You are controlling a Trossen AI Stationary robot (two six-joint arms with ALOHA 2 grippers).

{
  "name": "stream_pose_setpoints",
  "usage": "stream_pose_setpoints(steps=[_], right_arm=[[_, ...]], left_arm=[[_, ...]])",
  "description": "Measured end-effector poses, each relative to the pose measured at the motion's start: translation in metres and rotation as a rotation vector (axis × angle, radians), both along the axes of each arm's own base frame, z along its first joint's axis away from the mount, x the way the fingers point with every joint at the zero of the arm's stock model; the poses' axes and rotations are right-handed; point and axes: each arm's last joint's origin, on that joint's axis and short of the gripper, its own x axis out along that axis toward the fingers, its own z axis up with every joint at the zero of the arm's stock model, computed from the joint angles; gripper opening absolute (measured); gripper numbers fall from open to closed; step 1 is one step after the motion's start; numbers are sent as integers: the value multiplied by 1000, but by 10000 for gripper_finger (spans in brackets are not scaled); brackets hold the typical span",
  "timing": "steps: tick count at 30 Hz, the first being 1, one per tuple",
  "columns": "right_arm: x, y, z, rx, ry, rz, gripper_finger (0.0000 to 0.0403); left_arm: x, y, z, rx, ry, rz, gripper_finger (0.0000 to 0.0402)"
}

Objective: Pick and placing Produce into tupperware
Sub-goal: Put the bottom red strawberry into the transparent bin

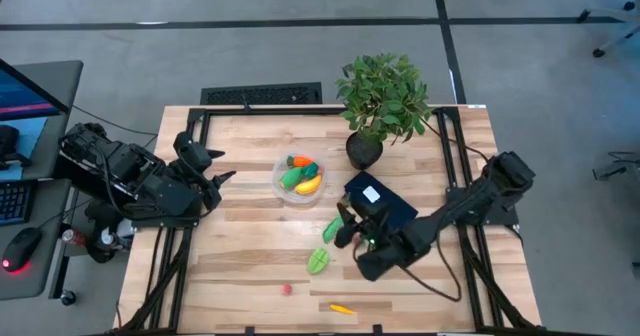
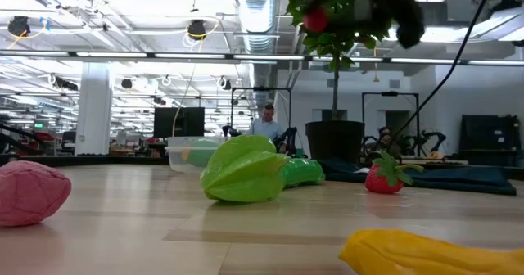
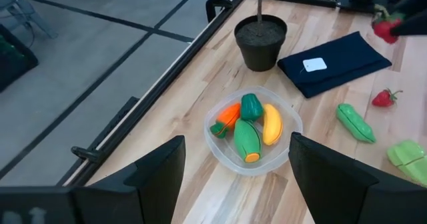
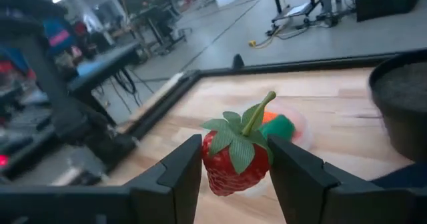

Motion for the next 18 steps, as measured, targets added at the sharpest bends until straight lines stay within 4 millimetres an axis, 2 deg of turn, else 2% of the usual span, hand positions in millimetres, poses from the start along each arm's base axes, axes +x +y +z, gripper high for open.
stream_pose_setpoints(steps=[10, 18], right_arm=[[44, -23, -32, 112, -122, -65, 153], [85, -47, -52, 181, -277, -2, 155]], left_arm=[[0, 0, 0, 38, 27, -29, 256], [-1, 1, -1, 72, 62, -48, 256]])
